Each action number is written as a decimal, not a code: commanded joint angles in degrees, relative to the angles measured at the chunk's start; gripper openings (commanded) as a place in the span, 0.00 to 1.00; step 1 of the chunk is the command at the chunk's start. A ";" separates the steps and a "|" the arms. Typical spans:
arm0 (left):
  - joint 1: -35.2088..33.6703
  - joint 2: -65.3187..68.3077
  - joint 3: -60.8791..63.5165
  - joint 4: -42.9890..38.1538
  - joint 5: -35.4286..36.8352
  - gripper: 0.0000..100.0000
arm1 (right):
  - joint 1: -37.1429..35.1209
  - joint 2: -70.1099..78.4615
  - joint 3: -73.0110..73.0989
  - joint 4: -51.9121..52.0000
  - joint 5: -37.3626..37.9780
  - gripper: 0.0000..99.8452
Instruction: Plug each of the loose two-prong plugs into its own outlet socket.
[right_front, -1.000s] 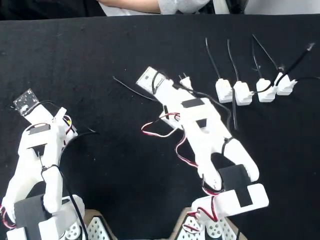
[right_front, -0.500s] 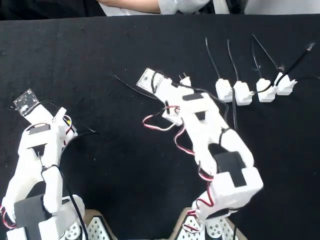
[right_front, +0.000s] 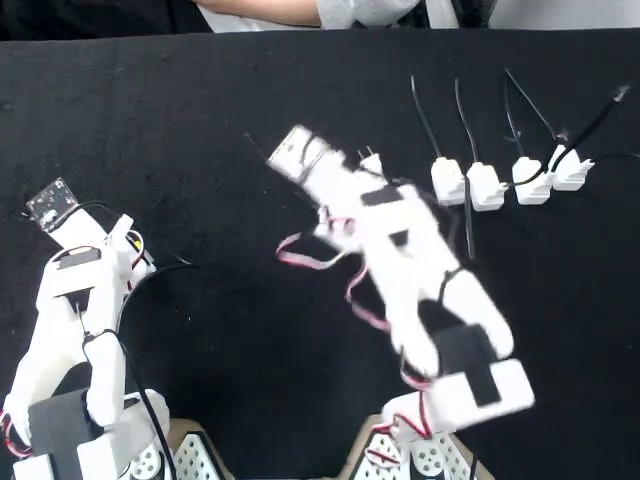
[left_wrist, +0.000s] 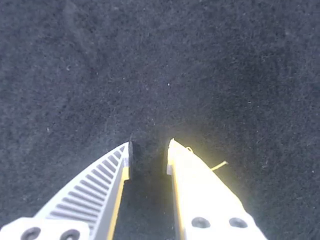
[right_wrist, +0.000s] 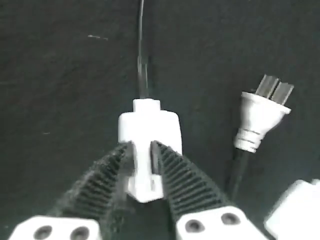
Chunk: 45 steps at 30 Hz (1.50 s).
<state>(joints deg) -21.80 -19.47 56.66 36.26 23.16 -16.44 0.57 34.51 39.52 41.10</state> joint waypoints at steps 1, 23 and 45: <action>0.57 -0.26 -1.10 -0.79 -0.09 0.13 | -7.30 -8.75 5.67 0.70 -0.62 0.01; 0.57 -0.26 -1.01 -0.79 -0.09 0.13 | 4.40 -10.68 0.57 7.12 5.45 0.37; 0.57 -0.26 -1.01 -0.79 -0.09 0.13 | 2.90 5.23 -6.90 7.82 5.54 0.06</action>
<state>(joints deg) -21.80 -19.47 56.66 36.26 23.16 -12.92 6.02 28.97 47.78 46.20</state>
